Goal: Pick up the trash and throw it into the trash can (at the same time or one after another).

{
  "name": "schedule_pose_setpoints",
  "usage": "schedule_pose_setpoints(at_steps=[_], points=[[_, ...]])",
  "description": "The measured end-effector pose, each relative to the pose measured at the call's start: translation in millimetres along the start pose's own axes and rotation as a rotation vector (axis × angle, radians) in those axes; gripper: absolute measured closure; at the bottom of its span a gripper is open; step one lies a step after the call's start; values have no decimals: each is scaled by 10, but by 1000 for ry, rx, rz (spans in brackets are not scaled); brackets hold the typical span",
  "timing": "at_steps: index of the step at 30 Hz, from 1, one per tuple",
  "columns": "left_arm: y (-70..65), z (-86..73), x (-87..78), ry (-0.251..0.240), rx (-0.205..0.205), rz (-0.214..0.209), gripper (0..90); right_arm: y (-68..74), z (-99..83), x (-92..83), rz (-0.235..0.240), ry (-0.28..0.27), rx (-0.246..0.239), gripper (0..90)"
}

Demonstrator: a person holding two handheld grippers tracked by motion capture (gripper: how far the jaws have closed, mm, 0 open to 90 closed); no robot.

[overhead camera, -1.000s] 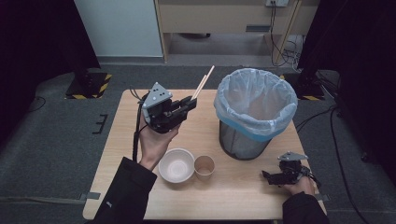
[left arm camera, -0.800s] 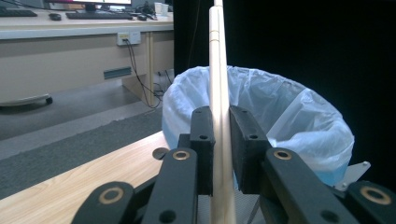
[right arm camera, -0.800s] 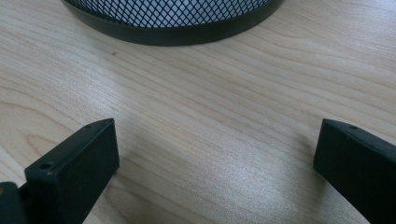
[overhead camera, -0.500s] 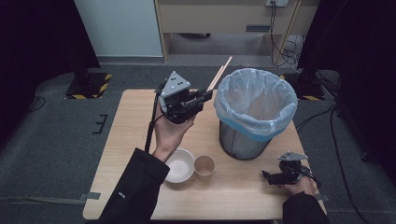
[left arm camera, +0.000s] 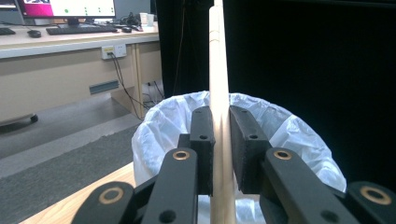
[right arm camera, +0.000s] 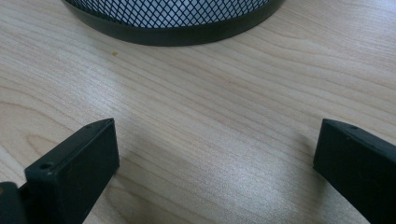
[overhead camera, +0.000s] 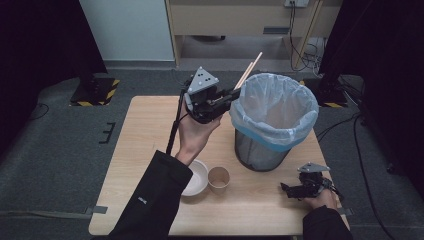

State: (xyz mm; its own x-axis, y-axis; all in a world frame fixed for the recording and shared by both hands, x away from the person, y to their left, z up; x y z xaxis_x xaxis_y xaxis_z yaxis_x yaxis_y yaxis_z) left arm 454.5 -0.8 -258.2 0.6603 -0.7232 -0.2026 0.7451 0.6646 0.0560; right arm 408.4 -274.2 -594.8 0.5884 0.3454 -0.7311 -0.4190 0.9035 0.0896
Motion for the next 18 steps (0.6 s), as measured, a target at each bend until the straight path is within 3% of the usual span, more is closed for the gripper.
schedule_pose_setpoints(at_steps=[18], points=[[-55, 97, 320, -1, 0, -23, 797, 3, -2, 0, 0, -3, 3, 3]])
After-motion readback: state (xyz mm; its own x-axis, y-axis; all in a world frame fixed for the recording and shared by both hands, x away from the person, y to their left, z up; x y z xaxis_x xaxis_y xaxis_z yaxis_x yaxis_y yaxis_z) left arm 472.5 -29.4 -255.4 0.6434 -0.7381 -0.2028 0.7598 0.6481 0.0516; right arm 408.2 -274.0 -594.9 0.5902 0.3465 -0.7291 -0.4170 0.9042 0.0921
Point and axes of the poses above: each handheld gripper's, and its own axes: x roughly forward along the jaws, z roughly out of its top, y roughly to its left, the point moved 8 cm from there along x, roughly forward along the jaws, and after that the axes turned 7 degrees about x, right-handed, at the moved point
